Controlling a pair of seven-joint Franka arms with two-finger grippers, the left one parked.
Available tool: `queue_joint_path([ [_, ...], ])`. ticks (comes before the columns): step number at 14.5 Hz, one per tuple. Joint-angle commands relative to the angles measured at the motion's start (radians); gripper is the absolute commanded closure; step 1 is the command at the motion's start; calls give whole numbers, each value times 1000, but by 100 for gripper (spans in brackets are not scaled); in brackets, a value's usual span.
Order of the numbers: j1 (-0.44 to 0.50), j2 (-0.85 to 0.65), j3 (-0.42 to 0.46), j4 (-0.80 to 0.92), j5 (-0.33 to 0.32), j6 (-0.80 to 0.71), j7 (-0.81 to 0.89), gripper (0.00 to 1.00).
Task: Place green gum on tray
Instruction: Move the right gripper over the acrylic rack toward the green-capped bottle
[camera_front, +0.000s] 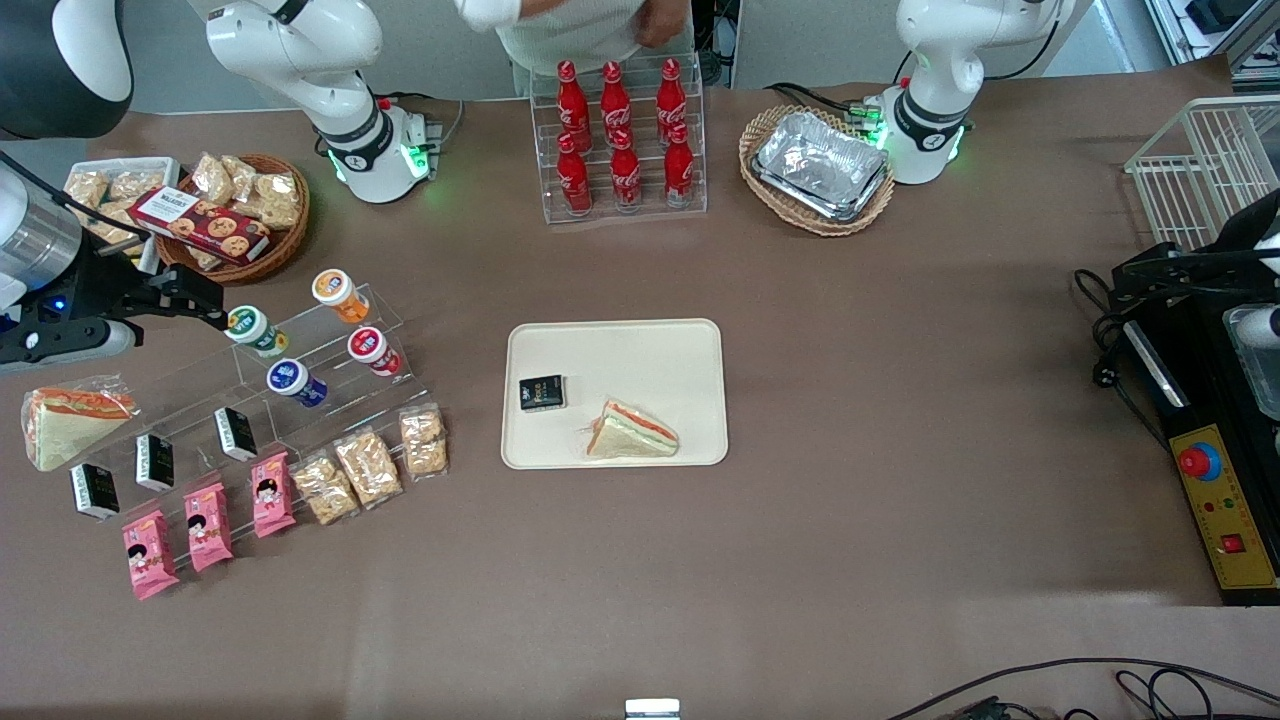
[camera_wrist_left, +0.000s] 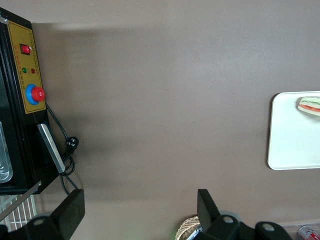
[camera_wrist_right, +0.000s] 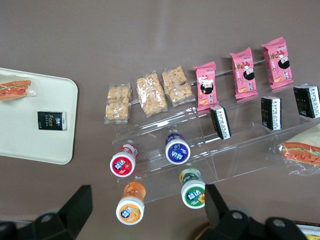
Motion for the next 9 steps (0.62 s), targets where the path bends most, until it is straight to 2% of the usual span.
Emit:
queue_joint_path([
  [1, 0, 12, -1, 24, -10, -13, -13, 0],
  [5, 0, 13, 1, 21, -8, -15, -41, 0],
  [9, -8, -6, -2, 6, -8, -22, -210, 0],
])
